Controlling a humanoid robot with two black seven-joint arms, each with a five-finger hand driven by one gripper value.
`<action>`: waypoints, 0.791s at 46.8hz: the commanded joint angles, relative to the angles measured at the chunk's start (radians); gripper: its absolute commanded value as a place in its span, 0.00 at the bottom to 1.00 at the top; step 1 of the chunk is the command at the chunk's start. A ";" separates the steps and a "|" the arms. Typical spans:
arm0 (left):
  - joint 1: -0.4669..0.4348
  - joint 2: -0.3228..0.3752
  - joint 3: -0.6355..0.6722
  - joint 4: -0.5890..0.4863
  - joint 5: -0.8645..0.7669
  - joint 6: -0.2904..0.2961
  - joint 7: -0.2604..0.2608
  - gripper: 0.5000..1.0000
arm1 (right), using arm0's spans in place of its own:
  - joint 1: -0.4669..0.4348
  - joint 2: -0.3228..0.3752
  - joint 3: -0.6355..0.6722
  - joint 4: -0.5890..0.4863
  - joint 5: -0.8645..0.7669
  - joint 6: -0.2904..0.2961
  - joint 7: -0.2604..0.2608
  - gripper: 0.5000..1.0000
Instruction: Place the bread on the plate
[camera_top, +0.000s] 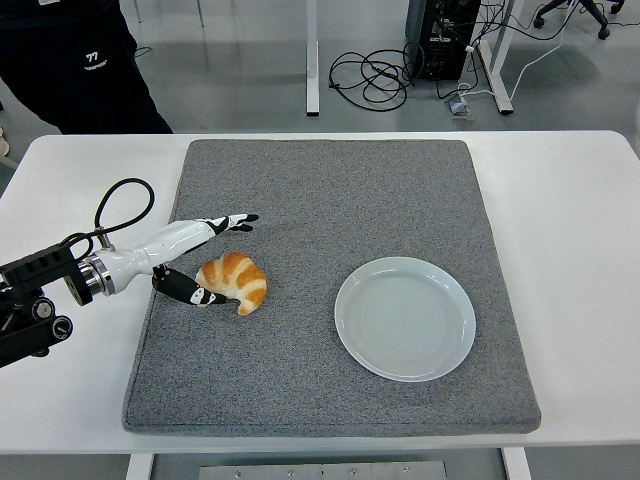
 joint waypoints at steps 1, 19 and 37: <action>0.000 -0.011 0.001 0.011 0.000 0.000 -0.003 0.86 | -0.001 0.000 0.000 0.000 0.000 0.000 0.000 1.00; 0.017 -0.086 -0.002 0.081 -0.002 0.004 -0.007 0.86 | 0.001 0.000 0.000 0.000 0.000 0.000 0.000 1.00; 0.018 -0.086 0.003 0.084 -0.005 0.015 -0.013 0.50 | 0.002 0.000 0.000 -0.002 0.000 -0.002 0.000 1.00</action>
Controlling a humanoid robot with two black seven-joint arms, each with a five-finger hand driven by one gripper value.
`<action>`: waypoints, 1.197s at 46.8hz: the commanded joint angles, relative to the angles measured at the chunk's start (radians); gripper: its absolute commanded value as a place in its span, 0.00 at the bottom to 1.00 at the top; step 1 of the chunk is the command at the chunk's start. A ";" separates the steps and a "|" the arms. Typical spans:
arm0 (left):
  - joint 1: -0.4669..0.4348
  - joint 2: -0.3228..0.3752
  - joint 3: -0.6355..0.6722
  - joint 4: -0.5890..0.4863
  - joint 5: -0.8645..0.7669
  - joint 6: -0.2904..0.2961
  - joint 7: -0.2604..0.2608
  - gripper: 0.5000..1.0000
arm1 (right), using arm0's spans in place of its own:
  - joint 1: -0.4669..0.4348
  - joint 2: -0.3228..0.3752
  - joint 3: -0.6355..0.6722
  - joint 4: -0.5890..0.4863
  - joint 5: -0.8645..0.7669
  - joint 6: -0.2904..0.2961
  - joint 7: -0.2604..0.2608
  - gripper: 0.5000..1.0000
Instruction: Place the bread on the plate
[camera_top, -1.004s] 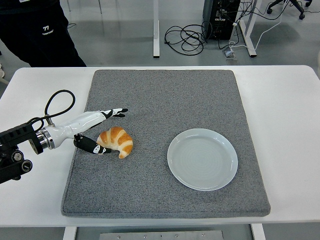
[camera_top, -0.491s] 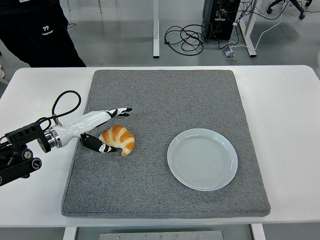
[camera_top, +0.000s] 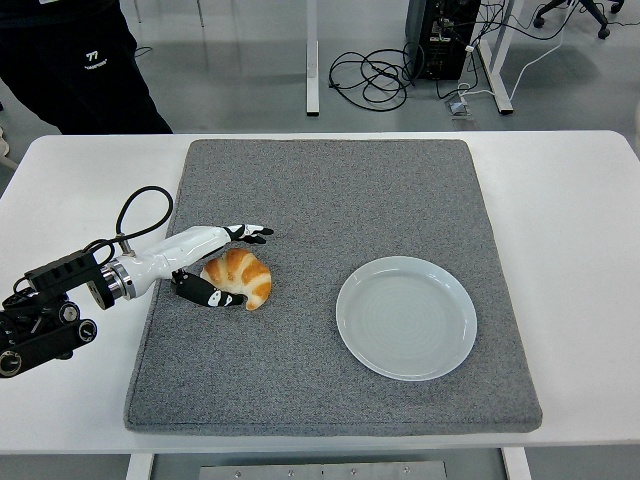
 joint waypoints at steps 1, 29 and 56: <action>0.002 0.001 0.001 0.000 0.000 -0.001 0.000 0.46 | 0.001 0.000 0.001 0.000 0.000 0.000 0.000 1.00; -0.078 0.052 -0.005 -0.023 -0.089 -0.007 0.000 0.00 | 0.001 0.000 0.002 0.000 0.000 0.000 0.000 1.00; -0.090 0.050 0.000 -0.022 -0.095 -0.024 -0.014 0.00 | 0.001 0.000 0.002 0.000 0.000 0.000 0.000 1.00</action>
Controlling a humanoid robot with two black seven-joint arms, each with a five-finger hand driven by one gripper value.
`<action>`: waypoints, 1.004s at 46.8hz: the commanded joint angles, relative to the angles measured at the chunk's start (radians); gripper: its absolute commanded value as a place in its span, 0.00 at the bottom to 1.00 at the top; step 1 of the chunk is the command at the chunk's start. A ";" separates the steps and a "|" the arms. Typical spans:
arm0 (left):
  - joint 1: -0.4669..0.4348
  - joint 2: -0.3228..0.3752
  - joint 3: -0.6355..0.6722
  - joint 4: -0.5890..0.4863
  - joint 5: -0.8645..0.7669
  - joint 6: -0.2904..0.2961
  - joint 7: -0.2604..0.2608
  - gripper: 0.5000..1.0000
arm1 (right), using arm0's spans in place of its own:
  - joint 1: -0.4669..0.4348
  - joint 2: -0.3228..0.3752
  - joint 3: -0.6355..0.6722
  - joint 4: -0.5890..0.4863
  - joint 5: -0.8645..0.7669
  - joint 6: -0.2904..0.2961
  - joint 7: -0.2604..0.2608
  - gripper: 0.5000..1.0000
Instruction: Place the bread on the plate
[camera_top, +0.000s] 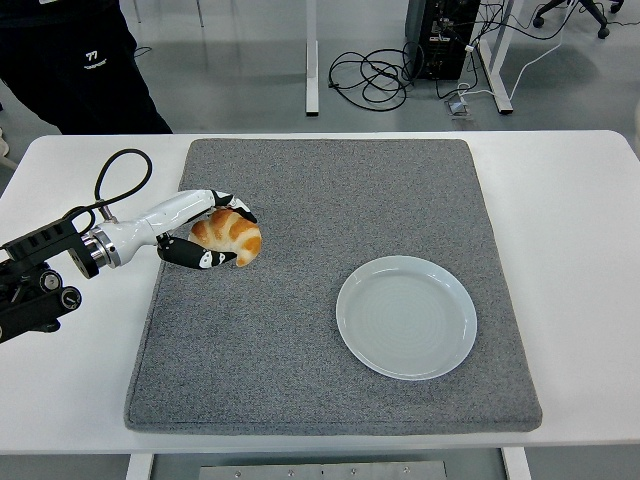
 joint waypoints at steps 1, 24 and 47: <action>-0.010 -0.003 -0.002 -0.001 0.000 0.000 0.001 0.00 | 0.000 0.000 0.000 0.000 0.000 0.000 0.000 1.00; -0.240 -0.128 -0.001 0.000 -0.010 -0.109 0.047 0.00 | 0.000 0.000 0.000 0.000 0.000 0.000 0.000 1.00; -0.386 -0.242 0.045 0.000 -0.011 -0.186 0.102 0.00 | 0.000 0.000 0.000 -0.005 0.000 0.000 0.000 1.00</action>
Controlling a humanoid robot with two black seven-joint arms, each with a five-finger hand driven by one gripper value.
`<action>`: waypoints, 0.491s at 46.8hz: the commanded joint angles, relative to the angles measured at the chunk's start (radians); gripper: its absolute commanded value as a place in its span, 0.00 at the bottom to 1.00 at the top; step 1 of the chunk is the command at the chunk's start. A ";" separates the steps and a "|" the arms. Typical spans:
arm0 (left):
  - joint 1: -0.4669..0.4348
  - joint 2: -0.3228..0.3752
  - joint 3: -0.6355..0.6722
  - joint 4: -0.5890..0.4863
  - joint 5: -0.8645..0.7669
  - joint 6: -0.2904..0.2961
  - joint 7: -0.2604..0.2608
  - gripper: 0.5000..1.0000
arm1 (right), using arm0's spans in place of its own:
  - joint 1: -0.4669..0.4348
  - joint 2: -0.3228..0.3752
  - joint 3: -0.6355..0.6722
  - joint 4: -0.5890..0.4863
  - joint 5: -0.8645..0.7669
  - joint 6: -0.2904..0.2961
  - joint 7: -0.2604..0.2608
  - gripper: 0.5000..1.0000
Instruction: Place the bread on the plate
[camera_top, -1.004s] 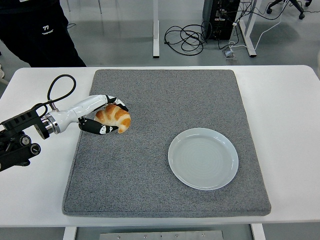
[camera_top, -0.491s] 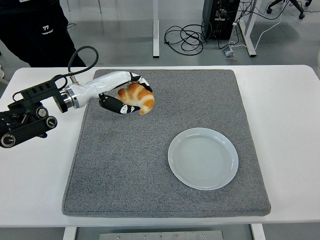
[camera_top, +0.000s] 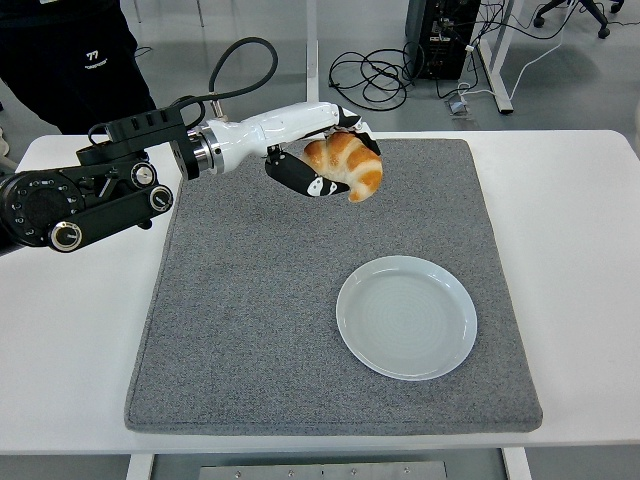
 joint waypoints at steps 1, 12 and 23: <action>-0.029 -0.018 0.039 0.000 0.003 -0.002 0.002 0.00 | 0.001 0.000 0.000 -0.001 -0.001 0.000 0.000 1.00; -0.109 -0.144 0.131 0.019 0.003 0.000 0.019 0.00 | 0.001 0.000 -0.002 -0.001 0.000 0.000 0.000 1.00; -0.136 -0.268 0.181 0.054 0.012 0.005 0.035 0.00 | -0.001 0.000 -0.003 -0.003 0.000 0.000 0.000 1.00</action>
